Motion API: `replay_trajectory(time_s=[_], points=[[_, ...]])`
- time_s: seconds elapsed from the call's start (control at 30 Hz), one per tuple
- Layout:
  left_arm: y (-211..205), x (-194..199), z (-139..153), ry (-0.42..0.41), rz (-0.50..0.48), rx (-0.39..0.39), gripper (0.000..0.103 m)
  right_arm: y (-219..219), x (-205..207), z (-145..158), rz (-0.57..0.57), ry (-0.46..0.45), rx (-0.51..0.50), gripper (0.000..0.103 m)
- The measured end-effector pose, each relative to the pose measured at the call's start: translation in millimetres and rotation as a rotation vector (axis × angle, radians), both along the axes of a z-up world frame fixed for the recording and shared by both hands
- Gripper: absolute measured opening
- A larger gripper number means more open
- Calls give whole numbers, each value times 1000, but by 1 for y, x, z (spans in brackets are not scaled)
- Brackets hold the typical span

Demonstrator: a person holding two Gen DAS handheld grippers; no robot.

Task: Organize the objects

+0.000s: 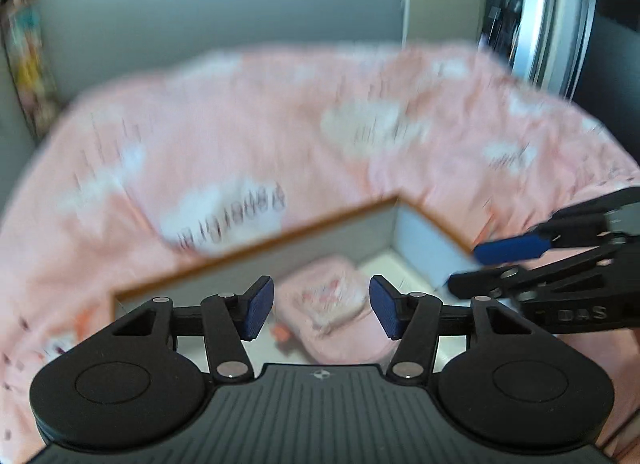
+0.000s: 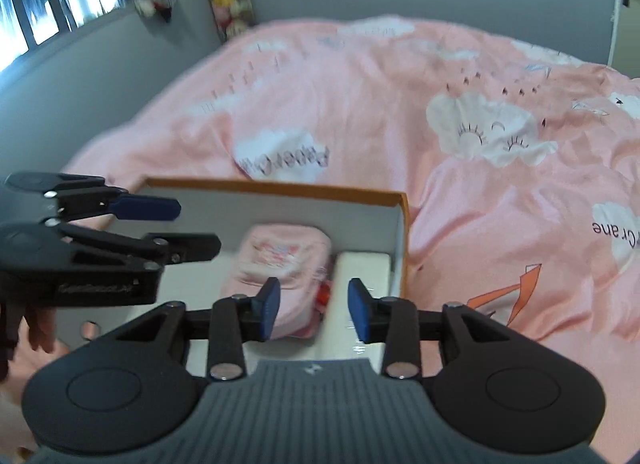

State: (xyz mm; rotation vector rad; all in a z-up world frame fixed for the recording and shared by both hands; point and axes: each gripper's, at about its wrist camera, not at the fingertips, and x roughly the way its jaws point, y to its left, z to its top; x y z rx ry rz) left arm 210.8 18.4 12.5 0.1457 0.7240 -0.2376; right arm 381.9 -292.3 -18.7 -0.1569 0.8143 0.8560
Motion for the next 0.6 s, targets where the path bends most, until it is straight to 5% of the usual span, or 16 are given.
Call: replay_trajectory(time_s=[0.07,0.17,0.4,0.6], points=[[-4,-30,10,-71,-13,-6,65,-13,-17,6,-19,-13,58,43],[-4,-70,14,-123,-14,-18,64,-30,-45,10,-50,-42,110,62],[14,-156,8,-200,-50,118,61,-74,-105,15,-127,-158,164,69],[79,-208,0,-250,88,124,61,-97,-136,-1,-182,-137,151,69]])
